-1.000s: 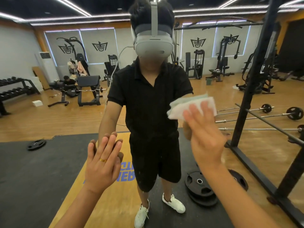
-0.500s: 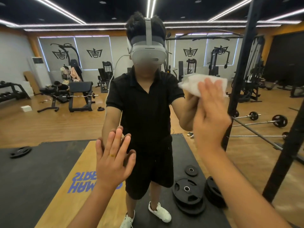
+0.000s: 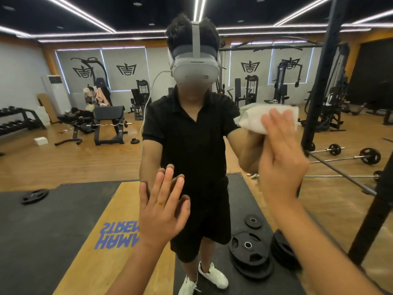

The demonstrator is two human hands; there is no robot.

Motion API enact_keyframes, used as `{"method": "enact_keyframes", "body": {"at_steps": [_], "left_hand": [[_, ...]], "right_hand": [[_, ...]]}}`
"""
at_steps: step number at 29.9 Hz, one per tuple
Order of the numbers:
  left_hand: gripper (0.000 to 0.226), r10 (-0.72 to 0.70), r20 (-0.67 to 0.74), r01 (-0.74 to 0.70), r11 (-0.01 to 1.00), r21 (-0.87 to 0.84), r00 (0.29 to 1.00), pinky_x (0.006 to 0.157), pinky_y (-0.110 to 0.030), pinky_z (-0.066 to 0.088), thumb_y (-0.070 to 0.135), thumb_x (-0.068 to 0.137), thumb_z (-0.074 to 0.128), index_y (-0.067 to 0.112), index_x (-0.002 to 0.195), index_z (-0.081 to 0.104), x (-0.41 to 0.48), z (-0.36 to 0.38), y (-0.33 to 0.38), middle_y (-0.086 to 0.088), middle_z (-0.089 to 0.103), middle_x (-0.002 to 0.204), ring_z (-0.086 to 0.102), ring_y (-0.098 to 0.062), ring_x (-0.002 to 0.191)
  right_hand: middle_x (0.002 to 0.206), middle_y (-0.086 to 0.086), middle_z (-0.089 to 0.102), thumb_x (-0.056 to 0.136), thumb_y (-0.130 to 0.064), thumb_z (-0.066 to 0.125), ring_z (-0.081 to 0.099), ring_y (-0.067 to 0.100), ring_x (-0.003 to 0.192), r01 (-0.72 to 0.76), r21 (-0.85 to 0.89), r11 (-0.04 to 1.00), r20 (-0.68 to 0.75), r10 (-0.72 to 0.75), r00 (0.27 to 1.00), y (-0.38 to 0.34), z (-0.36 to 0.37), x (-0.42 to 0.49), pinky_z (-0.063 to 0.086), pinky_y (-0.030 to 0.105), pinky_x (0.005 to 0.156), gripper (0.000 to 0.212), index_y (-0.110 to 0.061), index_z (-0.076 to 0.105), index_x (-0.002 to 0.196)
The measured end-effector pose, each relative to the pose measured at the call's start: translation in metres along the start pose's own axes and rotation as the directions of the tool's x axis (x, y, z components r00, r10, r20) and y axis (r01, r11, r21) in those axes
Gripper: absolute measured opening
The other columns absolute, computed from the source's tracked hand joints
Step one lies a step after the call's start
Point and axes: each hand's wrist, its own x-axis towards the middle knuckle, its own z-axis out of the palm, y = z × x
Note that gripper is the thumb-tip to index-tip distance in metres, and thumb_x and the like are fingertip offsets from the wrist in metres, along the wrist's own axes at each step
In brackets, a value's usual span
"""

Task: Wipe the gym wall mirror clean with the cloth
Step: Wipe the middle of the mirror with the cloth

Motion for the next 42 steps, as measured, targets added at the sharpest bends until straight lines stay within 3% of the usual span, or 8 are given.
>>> {"method": "enact_keyframes", "body": {"at_steps": [4,8,11,22,27,32,39,42], "left_hand": [[0.065,0.0,0.001,0.0,1.0,-0.005,1.0,0.128,-0.053,0.007,0.037,0.098,0.055,0.015,0.156,0.037,-0.002,0.0,-0.001,-0.008,0.018,0.171,0.017,-0.027,0.158],[0.065,0.009,0.011,-0.009,1.0,-0.016,1.0,0.127,-0.054,0.008,0.036,0.098,0.055,0.015,0.157,0.037,-0.003,0.002,-0.004,-0.011,0.022,0.169,0.018,-0.029,0.157],[0.065,0.012,0.006,-0.012,0.999,-0.044,1.0,0.127,-0.053,0.008,0.035,0.098,0.056,0.014,0.157,0.038,0.0,0.001,-0.003,-0.013,0.028,0.166,0.019,-0.029,0.157],[0.064,0.0,0.018,0.001,0.999,-0.036,1.0,0.128,-0.052,0.008,0.035,0.098,0.056,0.017,0.156,0.038,0.0,-0.002,-0.002,-0.008,0.017,0.171,0.018,-0.026,0.158],[0.062,-0.026,-0.001,0.026,0.999,-0.034,1.0,0.128,-0.052,0.009,0.035,0.099,0.053,0.019,0.156,0.037,-0.002,0.0,-0.004,-0.006,0.017,0.171,0.018,-0.026,0.158],[0.068,-0.02,-0.023,0.02,1.0,-0.015,1.0,0.128,-0.052,0.007,0.035,0.098,0.053,0.02,0.161,0.031,-0.005,0.003,-0.005,-0.007,0.017,0.171,0.016,-0.026,0.158],[0.066,-0.006,-0.04,0.006,1.0,0.007,0.999,0.127,-0.053,0.007,0.037,0.102,0.045,0.019,0.163,0.026,0.0,0.003,0.002,-0.007,0.015,0.172,0.015,-0.026,0.158],[0.065,-0.004,-0.048,0.004,1.0,0.008,0.999,0.128,-0.052,0.007,0.037,0.103,0.043,0.019,0.163,0.025,0.003,0.002,0.004,-0.007,0.014,0.172,0.014,-0.026,0.158]], "right_hand": [[0.147,0.01,0.056,0.111,-0.014,0.046,0.048,0.035,0.143,0.069,0.002,0.998,0.166,-0.068,0.984,-0.037,0.014,-0.086,0.049,0.05,0.11,0.031,-0.009,0.061,0.138],[0.146,0.011,0.057,0.1,-0.004,0.066,0.051,0.031,0.141,0.3,-0.032,0.954,0.267,-0.281,0.922,-0.013,0.005,-0.085,0.048,0.045,0.113,0.037,-0.007,0.062,0.136],[0.141,0.015,0.061,0.105,-0.008,0.059,0.054,0.032,0.138,0.384,-0.069,0.921,0.264,-0.354,0.897,0.003,-0.007,-0.054,0.047,0.045,0.113,0.029,-0.005,0.063,0.134],[0.145,0.011,0.053,0.106,0.002,0.054,0.053,0.038,0.138,0.064,-0.086,0.994,-0.095,-0.072,0.993,0.007,0.007,-0.007,0.048,0.063,0.106,0.032,-0.003,0.059,0.137],[0.142,0.018,0.058,0.108,-0.005,0.052,0.051,0.038,0.138,0.075,-0.03,0.997,0.032,-0.074,0.997,-0.002,0.009,-0.057,0.046,0.059,0.11,0.027,0.0,0.063,0.132],[0.139,0.018,0.061,0.1,0.002,0.065,0.053,0.038,0.138,0.334,0.001,0.943,0.228,-0.326,0.918,0.021,-0.004,-0.081,0.041,0.049,0.118,0.033,-0.003,0.063,0.133],[0.137,0.019,0.061,0.111,-0.012,0.046,0.054,0.044,0.134,0.203,-0.008,0.979,0.023,-0.202,0.979,0.055,-0.024,0.02,0.04,0.041,0.12,0.03,0.004,0.066,0.128],[0.138,0.017,0.061,0.111,-0.012,0.049,0.054,0.041,0.135,0.139,-0.01,0.99,0.015,-0.139,0.99,0.048,-0.019,-0.002,0.045,0.05,0.114,0.028,0.002,0.066,0.128]]}}
